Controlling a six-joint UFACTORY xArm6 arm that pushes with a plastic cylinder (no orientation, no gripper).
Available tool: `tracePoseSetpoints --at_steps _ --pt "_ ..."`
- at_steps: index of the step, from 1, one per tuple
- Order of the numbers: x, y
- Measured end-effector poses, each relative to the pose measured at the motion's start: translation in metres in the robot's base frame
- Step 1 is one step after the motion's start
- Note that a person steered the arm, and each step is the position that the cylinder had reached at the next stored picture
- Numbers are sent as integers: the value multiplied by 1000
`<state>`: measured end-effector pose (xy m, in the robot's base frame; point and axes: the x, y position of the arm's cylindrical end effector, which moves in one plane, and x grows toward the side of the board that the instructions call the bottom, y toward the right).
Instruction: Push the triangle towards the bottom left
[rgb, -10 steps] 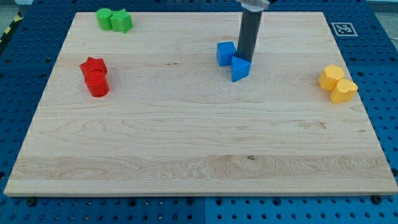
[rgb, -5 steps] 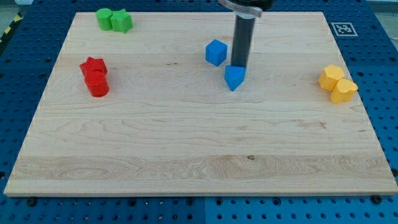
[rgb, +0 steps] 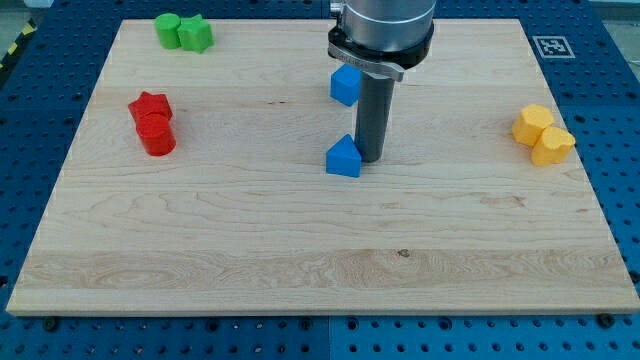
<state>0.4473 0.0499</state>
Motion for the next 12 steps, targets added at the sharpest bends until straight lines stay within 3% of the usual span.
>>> tracePoseSetpoints --at_steps 1,5,10,12 --pt "3 19" --pt "14 -93" --pt "48 -122" --pt "49 -102"
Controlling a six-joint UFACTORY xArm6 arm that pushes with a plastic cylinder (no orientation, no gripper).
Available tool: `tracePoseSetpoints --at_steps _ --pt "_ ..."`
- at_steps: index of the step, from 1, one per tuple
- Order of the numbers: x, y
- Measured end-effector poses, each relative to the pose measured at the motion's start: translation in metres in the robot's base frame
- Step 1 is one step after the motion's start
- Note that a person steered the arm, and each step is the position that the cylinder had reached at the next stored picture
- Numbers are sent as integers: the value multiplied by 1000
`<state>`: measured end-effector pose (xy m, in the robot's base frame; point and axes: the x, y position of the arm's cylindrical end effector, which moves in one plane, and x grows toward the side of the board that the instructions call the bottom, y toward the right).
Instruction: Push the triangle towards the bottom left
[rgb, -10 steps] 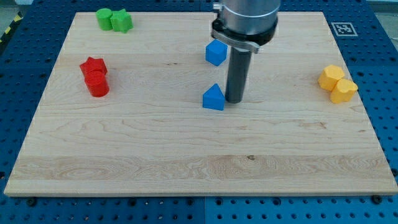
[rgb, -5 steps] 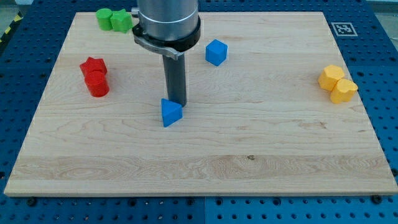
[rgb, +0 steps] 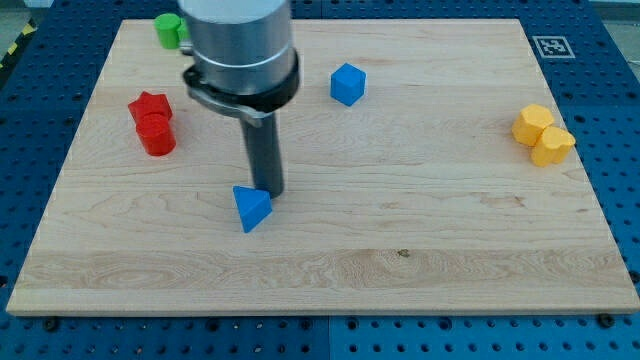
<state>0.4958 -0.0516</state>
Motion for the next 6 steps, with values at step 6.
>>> tracePoseSetpoints --at_steps 6 --pt "65 -43"
